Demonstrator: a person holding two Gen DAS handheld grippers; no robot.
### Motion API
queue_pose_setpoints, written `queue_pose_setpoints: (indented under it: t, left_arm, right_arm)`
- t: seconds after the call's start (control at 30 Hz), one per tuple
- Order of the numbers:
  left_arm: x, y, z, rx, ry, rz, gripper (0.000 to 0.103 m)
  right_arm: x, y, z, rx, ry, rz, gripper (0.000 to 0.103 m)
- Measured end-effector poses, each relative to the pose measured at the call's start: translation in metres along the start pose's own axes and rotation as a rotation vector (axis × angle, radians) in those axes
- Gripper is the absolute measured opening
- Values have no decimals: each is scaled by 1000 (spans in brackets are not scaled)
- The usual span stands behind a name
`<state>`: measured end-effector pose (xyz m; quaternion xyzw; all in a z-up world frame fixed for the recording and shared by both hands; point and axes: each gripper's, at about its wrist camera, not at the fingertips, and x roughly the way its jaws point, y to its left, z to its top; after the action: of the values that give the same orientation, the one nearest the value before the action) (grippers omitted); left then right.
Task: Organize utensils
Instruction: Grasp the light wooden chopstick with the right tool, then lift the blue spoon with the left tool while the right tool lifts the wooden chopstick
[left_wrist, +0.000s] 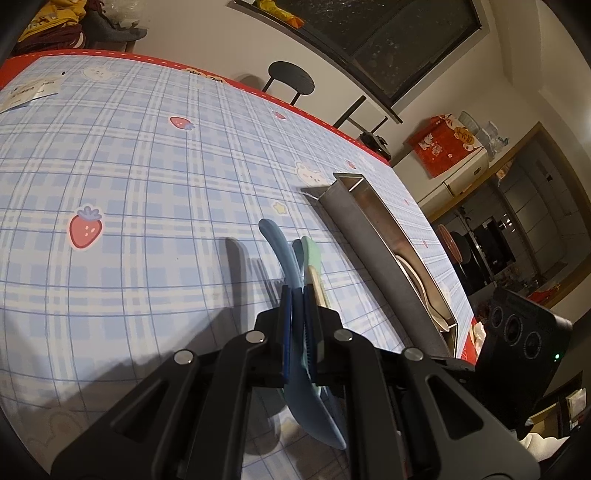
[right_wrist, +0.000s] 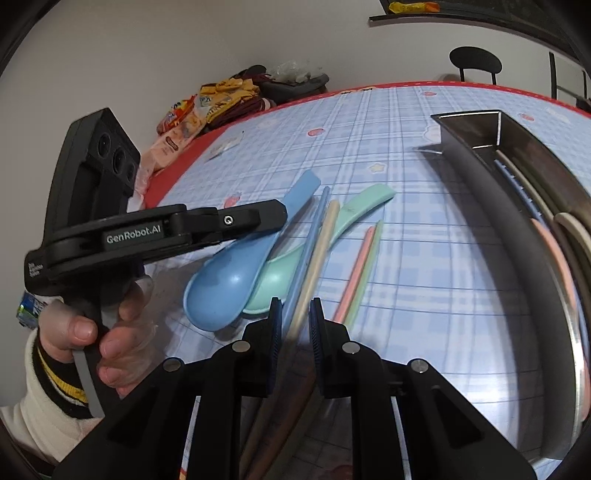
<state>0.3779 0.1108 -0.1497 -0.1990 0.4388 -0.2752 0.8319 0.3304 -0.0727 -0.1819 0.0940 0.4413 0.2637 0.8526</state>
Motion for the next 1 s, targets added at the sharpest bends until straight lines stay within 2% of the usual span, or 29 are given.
queue_pose_setpoints:
  t: [0.37,0.6,1.0]
  left_arm:
    - [1,-1,-3,6,8,5,11]
    - [4,-3,-3,10,11,7,11]
    - [7,-3,-4,10,14,9,11]
  right_arm:
    - [5,-10,-2,89,33,71,16]
    - [-4,-17,-4,128,-1,87,14]
    - [-8,-27,-8,161,-8,137,14]
